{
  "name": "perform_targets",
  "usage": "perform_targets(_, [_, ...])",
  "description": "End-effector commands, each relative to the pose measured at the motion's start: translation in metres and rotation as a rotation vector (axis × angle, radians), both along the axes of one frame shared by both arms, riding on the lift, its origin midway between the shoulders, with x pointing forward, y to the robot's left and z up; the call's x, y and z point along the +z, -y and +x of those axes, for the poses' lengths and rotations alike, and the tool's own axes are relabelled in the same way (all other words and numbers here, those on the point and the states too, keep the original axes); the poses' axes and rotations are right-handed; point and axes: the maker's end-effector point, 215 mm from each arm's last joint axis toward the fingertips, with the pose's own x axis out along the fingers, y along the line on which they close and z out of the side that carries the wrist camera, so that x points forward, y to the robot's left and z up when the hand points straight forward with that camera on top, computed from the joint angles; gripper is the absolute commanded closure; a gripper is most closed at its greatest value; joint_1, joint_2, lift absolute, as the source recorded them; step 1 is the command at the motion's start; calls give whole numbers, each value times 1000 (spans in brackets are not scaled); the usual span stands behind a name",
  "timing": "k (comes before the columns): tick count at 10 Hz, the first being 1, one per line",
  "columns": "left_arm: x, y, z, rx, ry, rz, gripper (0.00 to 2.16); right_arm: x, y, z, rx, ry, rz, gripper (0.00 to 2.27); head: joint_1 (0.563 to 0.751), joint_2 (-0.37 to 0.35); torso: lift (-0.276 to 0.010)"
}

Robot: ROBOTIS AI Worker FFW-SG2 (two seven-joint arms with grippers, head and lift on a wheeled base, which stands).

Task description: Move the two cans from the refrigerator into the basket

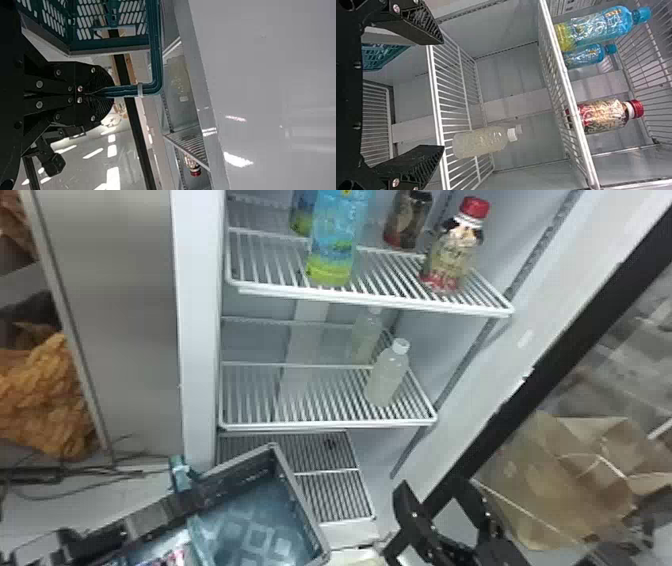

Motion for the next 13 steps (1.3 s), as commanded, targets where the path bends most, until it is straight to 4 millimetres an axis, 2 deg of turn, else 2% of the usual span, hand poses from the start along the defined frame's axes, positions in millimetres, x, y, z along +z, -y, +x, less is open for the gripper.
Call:
perform_targets(1, [-1,-2,0,3,-1,2,1210,3,6,-10,-19,-2,-19,114,695,-350,-219])
perform_targets(3, [-1,-2,1,3,-1,3,1210,8,14,-23,-36,-18,-83,114,695,-350,-219])
perform_targets(6, [-2,-2,0,1,-3,7,1210,6,13,-39,-29,-53,-107,114,695,-350,-219])
perform_targets(13, [-3,-9,1,22,-6,3,1210,4,11,-39,-29,-55,-108,116,695,-350,-219])
